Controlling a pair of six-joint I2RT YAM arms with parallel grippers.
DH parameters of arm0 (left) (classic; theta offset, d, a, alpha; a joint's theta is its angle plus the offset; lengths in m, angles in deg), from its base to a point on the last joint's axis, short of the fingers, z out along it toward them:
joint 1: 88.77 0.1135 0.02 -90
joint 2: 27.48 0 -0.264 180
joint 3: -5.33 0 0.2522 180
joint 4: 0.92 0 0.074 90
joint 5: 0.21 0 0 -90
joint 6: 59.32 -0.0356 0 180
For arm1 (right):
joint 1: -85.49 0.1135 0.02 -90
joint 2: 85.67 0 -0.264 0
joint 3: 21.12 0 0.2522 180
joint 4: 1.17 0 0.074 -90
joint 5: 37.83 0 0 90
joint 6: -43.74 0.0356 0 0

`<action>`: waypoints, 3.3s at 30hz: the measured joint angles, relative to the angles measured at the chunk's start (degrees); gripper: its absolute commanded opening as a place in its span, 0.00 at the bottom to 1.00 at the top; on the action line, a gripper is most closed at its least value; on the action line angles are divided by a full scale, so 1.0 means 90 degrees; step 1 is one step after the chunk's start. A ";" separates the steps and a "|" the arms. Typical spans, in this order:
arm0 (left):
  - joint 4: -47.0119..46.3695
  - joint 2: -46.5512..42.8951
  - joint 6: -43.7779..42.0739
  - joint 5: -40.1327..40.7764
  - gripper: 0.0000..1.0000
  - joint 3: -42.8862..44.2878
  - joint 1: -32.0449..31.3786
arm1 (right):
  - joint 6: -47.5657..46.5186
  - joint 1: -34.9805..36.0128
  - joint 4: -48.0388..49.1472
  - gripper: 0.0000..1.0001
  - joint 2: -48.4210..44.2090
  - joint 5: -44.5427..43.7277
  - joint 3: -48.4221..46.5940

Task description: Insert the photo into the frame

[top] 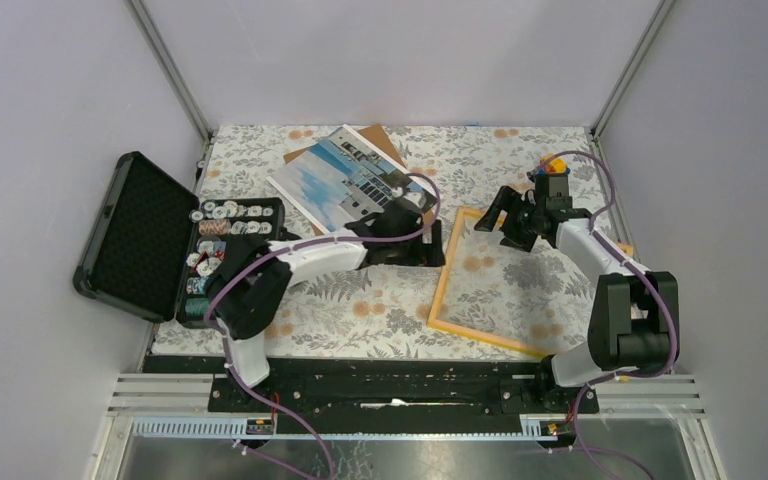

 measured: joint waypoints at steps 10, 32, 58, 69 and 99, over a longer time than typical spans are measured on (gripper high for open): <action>-0.0204 -0.1613 -0.0143 -0.0027 0.89 -0.1353 0.0573 | -0.0044 0.0784 -0.0017 0.85 0.0673 -0.0005 -0.0413; -0.1248 -0.2164 0.0316 -0.0539 0.84 -0.2652 0.0583 | 0.0568 0.2028 0.0304 0.72 0.1605 -0.0512 -0.0743; -0.0831 -0.1418 0.0041 -0.0729 0.93 -0.1987 0.0316 | 0.0134 0.1758 -0.0678 0.99 0.0583 -0.1501 -0.1195; 0.0027 -0.0393 -0.0138 -0.0884 0.99 -0.0651 -0.0175 | 0.0017 -0.2021 -0.0894 1.00 -0.0367 -0.3871 -0.0695; 0.0189 0.0168 0.0226 -0.2064 0.99 -0.0469 0.0403 | -0.0680 -0.4024 -0.0583 1.00 0.0733 -0.3653 -0.0024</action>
